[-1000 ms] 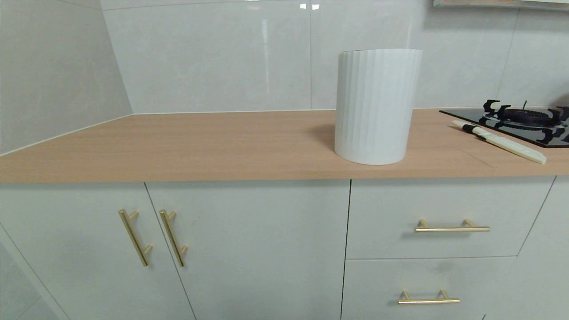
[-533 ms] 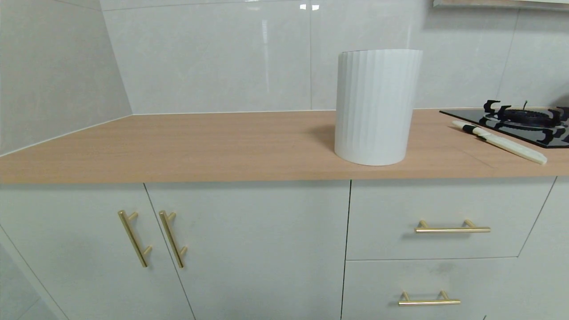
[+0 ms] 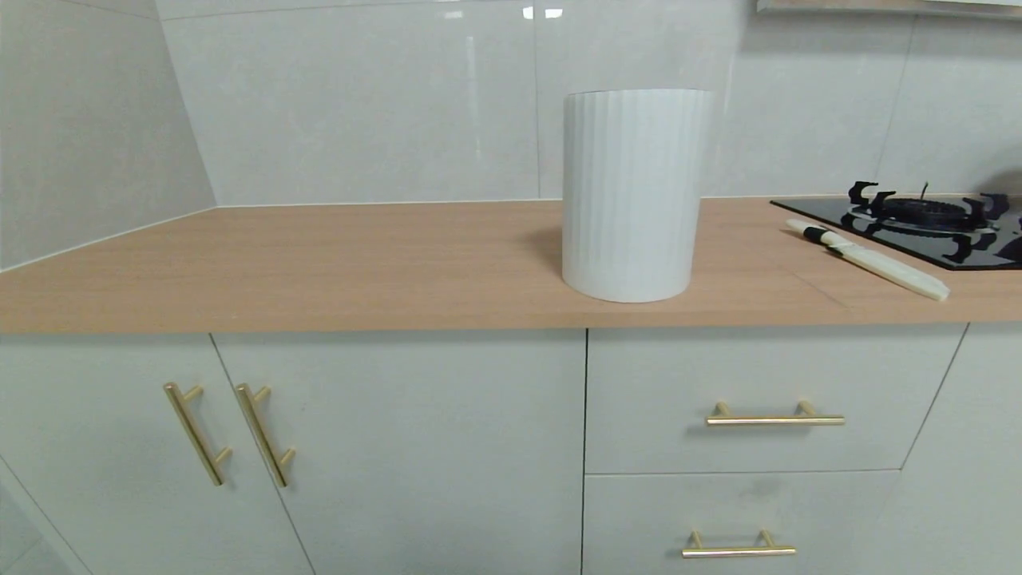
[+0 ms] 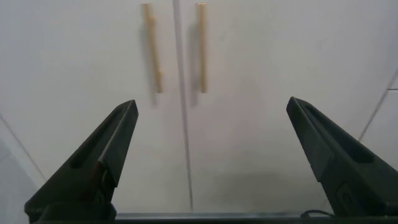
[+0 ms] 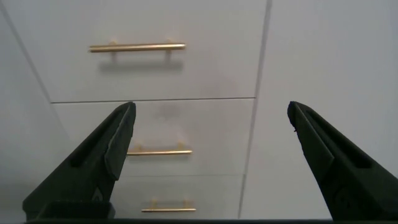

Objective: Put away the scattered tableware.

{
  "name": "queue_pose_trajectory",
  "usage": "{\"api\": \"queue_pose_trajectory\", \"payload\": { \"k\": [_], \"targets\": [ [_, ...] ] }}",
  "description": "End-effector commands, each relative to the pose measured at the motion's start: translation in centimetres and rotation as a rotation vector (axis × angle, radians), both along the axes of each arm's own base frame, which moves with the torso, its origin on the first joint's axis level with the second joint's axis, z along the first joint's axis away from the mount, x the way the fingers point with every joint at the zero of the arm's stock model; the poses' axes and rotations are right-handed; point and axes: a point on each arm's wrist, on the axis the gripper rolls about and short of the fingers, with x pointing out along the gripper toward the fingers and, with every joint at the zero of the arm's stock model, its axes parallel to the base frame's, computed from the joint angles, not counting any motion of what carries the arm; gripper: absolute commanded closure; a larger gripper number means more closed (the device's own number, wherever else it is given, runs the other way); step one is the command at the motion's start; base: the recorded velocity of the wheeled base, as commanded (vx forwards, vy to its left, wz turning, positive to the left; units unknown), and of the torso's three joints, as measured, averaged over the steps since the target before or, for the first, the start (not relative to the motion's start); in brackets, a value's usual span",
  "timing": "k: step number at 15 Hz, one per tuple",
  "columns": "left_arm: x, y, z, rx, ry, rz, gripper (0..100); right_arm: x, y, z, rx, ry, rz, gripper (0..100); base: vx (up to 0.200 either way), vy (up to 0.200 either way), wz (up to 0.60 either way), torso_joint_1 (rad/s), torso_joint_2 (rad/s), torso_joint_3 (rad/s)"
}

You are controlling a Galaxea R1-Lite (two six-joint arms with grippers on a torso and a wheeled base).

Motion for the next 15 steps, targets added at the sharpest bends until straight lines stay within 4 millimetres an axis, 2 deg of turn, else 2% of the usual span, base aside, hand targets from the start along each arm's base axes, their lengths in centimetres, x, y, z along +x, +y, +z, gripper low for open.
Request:
{"api": "queue_pose_trajectory", "payload": {
  "k": [1, 2, 15],
  "targets": [
    [0.00, 0.00, 0.00, 0.000, 0.000, 0.000, 0, 0.02, 0.00, 0.01, 0.000, 0.002, -0.001, 0, 0.000, -0.200, 0.00, 0.002, 0.00, 0.002],
    [0.00, 0.00, 0.00, -0.001, 0.000, 0.000, 0, 0.02, 0.00, 0.01, 0.000, 0.002, -0.001, 0, 0.000, -0.200, 0.00, 0.007, 0.00, 0.002],
    [0.00, 0.00, 0.00, -0.003, 0.000, 0.001, 0, 0.01, 0.00, 0.01, 0.000, 0.001, 0.001, 0, 0.000, 0.000, 0.00, 0.000, 0.00, 0.000]
  ]
}}
